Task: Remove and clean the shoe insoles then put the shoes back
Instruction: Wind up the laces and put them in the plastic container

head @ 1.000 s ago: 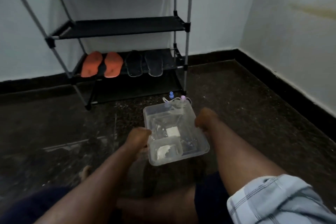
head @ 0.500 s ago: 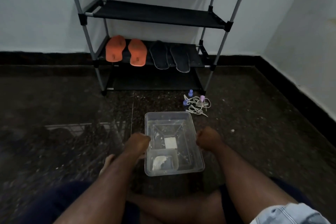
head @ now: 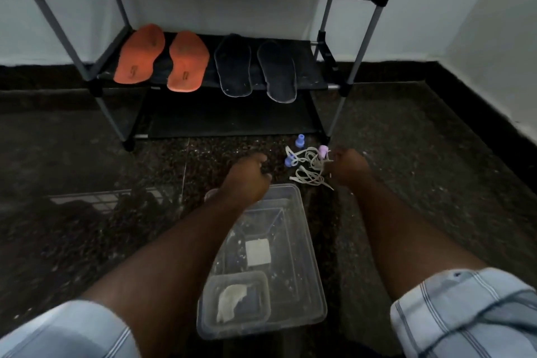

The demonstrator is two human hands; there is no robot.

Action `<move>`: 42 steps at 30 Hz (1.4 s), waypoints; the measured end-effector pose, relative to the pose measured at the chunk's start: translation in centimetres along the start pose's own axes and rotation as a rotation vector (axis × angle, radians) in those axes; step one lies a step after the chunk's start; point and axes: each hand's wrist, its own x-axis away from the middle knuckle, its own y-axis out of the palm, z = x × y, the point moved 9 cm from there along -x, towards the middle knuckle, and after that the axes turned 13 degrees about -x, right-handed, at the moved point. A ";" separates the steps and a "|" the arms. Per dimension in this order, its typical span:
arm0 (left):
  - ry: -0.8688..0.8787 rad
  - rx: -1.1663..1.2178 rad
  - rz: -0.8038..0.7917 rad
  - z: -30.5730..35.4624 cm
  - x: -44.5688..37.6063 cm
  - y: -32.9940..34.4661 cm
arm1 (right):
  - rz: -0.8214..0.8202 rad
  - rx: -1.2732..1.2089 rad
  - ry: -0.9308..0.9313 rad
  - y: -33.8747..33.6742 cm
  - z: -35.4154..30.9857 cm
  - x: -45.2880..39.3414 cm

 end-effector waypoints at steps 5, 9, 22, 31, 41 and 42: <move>0.130 -0.092 -0.067 4.1 -7.6 3.7 | -0.108 0.118 -0.015 3.3 -0.2 -6.3; 0.132 -0.186 -0.133 3.8 -11.3 6.6 | -0.190 0.227 -0.048 7.0 -1.2 -9.0; 0.213 -0.215 -0.266 -3.6 -8.3 3.5 | -0.542 -0.030 -0.398 13.7 -8.4 -3.8; 0.223 -0.309 -0.279 -5.1 -5.2 1.0 | -0.271 0.242 -0.200 9.1 -5.5 -3.2; 0.085 -0.274 -0.060 -6.2 -4.9 -0.8 | -0.243 0.165 -0.201 7.9 -5.9 -0.9; 0.086 -0.274 -0.017 -6.1 -4.9 -1.2 | -0.214 0.172 -0.218 7.6 -6.3 -0.8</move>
